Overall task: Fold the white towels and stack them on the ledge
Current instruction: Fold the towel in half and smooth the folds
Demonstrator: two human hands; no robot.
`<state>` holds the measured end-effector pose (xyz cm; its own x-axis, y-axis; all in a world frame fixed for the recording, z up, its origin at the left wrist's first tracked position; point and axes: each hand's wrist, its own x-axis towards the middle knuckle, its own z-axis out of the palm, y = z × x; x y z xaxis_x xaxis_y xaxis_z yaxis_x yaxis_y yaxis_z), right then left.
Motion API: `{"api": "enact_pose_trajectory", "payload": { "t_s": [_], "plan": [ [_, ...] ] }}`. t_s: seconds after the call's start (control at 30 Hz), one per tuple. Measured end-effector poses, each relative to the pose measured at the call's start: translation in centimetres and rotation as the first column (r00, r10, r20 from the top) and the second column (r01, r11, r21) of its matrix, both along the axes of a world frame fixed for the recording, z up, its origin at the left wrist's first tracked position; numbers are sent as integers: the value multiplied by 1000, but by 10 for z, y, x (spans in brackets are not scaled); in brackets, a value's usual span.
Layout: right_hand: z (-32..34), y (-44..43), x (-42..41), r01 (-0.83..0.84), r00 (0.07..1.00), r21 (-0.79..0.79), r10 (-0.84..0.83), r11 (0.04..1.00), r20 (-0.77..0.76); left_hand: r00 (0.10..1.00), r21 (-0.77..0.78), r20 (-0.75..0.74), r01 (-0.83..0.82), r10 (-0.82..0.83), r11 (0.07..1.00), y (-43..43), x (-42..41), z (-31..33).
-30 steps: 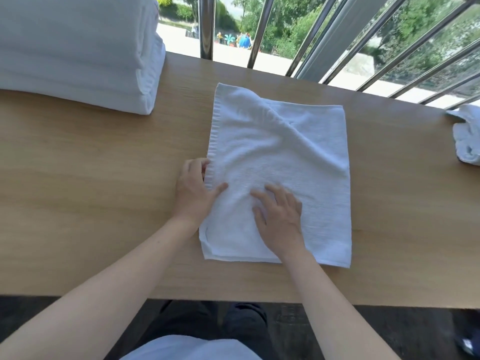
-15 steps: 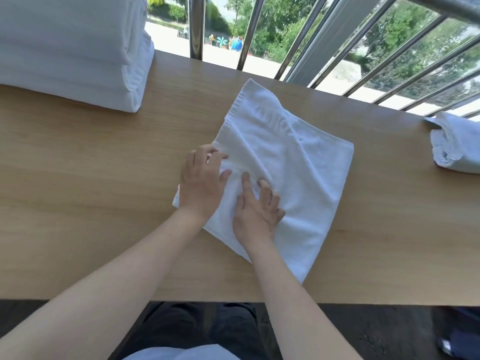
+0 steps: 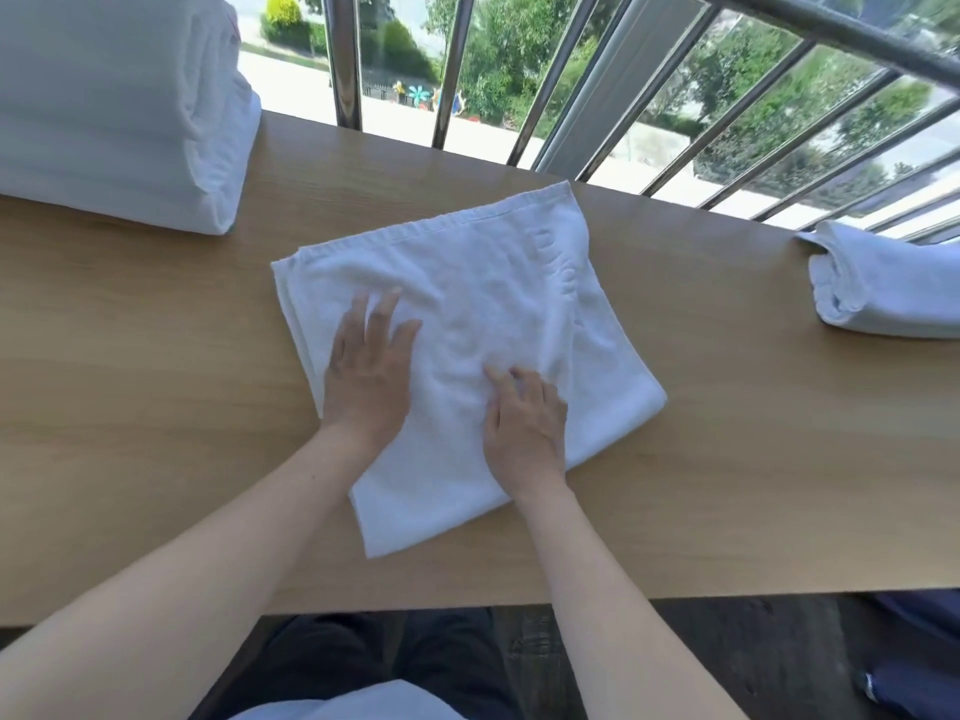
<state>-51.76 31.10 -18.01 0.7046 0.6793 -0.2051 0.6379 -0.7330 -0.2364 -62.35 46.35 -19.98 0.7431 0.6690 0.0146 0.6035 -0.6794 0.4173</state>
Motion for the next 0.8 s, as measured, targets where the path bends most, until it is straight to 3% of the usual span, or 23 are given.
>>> {"api": "enact_pose_trajectory", "payload": {
  "t_s": [0.1,0.17,0.3,0.4,0.57,0.63,0.8],
  "plan": [
    [-2,3,10,-6,1000,114,7,993,-13,998,-103,-48,35,-40,994,-37,5,-8],
    [-5,7,23,-68,997,134,63,989,43,983,-39,-153,100,-105,994,-39,3,-16],
    [-17,-9,56,-225,974,9,225,974,-7,954,33,-212,223,-211,974,-5,5,-21],
    [-24,-39,65,-147,988,-61,149,987,32,928,23,-242,296,-282,955,17,15,-18],
    [-26,-46,65,-22,999,141,26,990,-22,987,-35,-133,87,-91,996,-26,48,-4],
    [-27,-44,77,-29,998,188,38,982,-45,991,-50,-88,101,-105,994,-54,59,-6],
    [-39,-65,96,-37,999,69,38,997,-5,968,21,-211,142,-135,990,-64,63,-19]
  ]
}}
